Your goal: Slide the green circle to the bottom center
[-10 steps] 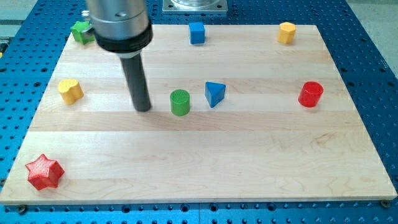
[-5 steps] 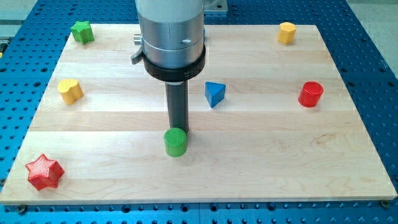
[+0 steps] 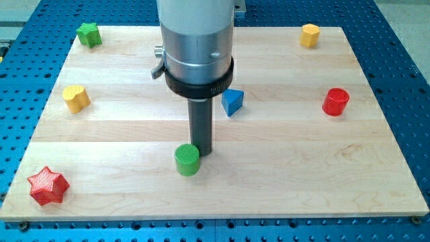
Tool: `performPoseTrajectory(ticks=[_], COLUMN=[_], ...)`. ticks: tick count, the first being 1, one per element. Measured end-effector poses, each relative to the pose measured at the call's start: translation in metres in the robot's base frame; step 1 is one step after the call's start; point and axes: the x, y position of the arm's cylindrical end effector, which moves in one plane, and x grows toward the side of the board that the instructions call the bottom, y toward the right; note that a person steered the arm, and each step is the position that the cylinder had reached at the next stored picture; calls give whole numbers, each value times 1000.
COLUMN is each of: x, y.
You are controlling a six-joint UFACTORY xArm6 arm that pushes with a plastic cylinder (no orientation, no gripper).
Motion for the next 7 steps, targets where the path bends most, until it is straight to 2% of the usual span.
performPoseTrajectory(ticks=[1, 2, 3, 5, 7], x=[2, -28, -9, 8, 16], y=[3, -18, -59, 11, 4])
